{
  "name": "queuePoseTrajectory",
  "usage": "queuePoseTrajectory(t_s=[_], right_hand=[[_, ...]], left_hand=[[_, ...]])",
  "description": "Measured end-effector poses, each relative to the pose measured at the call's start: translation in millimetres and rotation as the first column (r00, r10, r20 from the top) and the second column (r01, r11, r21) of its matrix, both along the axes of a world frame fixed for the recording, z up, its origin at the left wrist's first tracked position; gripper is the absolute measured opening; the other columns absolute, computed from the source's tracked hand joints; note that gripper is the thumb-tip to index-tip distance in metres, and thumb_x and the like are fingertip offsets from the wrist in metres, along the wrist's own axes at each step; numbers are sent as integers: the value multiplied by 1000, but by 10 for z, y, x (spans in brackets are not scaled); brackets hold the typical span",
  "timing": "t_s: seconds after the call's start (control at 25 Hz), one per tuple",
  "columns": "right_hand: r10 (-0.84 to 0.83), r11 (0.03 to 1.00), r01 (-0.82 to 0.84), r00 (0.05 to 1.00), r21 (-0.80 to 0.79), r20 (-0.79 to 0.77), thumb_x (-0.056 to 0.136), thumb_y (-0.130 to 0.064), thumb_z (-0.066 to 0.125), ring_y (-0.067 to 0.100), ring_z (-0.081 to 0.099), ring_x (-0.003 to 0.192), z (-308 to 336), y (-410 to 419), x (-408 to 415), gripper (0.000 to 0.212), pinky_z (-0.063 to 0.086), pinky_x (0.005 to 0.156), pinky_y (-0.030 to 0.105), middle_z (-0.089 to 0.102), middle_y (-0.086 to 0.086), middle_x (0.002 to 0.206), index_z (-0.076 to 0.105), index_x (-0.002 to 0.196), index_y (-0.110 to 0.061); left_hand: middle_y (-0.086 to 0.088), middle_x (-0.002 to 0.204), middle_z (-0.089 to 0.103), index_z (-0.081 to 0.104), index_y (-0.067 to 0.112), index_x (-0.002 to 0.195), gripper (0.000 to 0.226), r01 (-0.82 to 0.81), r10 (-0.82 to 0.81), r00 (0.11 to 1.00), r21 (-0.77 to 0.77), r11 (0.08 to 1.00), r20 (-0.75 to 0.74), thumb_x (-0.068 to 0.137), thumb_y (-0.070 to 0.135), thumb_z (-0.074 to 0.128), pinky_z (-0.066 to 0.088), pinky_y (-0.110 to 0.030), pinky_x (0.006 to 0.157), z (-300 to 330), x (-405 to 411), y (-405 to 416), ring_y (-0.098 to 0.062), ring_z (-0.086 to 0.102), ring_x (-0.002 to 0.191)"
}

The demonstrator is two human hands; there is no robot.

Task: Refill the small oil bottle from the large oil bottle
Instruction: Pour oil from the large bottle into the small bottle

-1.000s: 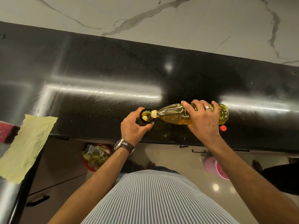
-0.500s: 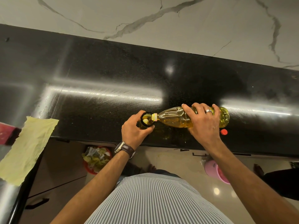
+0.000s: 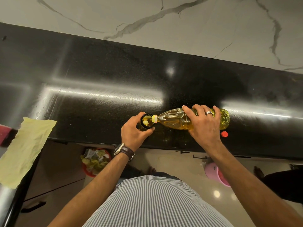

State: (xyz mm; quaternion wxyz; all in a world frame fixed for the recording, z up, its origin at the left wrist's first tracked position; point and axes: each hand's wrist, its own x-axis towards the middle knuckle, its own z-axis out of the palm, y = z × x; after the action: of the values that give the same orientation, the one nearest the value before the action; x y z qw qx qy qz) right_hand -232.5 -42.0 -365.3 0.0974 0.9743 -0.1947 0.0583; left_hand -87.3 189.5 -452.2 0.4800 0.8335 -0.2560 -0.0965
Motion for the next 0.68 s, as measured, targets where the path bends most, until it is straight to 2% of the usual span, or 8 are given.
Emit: queuePoseTrajectory(t_s=[0.36, 0.68], right_hand=[[0, 1000, 0, 1000, -3, -6, 79, -34, 87, 32, 55, 129, 19, 10, 6, 81, 33, 112, 64, 59, 10, 137, 46, 149, -32], [4, 1000, -4, 1000, -10, -12, 77, -33, 88, 32, 55, 129, 31, 4, 13, 83, 34, 111, 65, 60, 10, 137, 45, 148, -32]], left_hand=[[4, 116, 73, 65, 22, 134, 64, -6, 6, 1000, 10, 1000, 4, 78, 40, 88, 62, -35, 86, 15, -2, -3, -8, 65, 104], [4, 117, 72, 64, 22, 135, 65, -8, 8, 1000, -1, 1000, -11, 78, 40, 88, 63, -38, 83, 7, -6, 4, -10, 66, 104]])
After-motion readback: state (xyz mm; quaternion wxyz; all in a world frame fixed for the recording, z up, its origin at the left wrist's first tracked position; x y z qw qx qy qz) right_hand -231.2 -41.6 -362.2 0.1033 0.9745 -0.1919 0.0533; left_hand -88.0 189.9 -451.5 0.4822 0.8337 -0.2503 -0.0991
